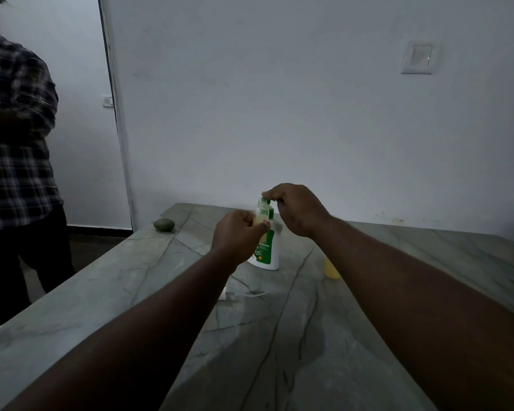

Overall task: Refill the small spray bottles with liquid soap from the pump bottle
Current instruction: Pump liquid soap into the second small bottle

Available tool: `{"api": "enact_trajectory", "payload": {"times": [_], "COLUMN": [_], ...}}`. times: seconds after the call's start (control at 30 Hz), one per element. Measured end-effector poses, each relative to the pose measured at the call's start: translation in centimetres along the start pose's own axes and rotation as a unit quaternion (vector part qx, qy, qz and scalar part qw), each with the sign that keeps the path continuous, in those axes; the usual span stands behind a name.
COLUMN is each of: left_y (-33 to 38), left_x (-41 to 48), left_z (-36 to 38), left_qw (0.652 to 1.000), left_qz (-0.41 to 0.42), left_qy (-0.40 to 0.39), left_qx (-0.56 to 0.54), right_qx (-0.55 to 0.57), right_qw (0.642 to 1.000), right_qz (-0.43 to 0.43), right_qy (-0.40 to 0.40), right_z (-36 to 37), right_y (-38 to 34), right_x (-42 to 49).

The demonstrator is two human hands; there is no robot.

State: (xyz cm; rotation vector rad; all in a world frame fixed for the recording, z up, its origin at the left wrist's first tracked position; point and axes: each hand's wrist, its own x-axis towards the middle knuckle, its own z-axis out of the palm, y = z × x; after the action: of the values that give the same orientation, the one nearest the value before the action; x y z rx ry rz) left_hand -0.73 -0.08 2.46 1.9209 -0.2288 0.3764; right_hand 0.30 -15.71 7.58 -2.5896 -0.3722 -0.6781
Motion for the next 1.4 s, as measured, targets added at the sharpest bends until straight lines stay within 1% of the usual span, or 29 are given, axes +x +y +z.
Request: {"api": "enact_trajectory", "payload": {"times": [0.23, 0.47, 0.8, 1.13, 1.4], "left_y": [-0.4, -0.1, -0.4, 0.1, -0.2], "left_x": [-0.4, -0.1, -0.3, -0.1, -0.3], "left_z": [0.3, -0.2, 0.2, -0.3, 0.1], "left_qw": [1.000, 1.000, 1.000, 1.000, 1.000], "left_qz": [0.005, 0.001, 0.001, -0.003, -0.001], "left_qy": [-0.004, -0.004, -0.008, -0.007, -0.014], "left_qx": [0.014, 0.007, 0.018, 0.009, 0.019], "right_qx": [0.009, 0.006, 0.021, -0.001, 0.014], "right_qw": [1.000, 1.000, 1.000, 1.000, 1.000], "right_qz": [0.005, -0.006, 0.010, -0.014, 0.003], "right_qy": [0.000, -0.002, 0.010, 0.005, 0.004], "right_z": [0.7, -0.3, 0.8, -0.1, 0.8], "right_y": [0.1, -0.1, 0.0, 0.0, 0.1], "right_x": [-0.5, 0.0, -0.5, -0.1, -0.5]}}
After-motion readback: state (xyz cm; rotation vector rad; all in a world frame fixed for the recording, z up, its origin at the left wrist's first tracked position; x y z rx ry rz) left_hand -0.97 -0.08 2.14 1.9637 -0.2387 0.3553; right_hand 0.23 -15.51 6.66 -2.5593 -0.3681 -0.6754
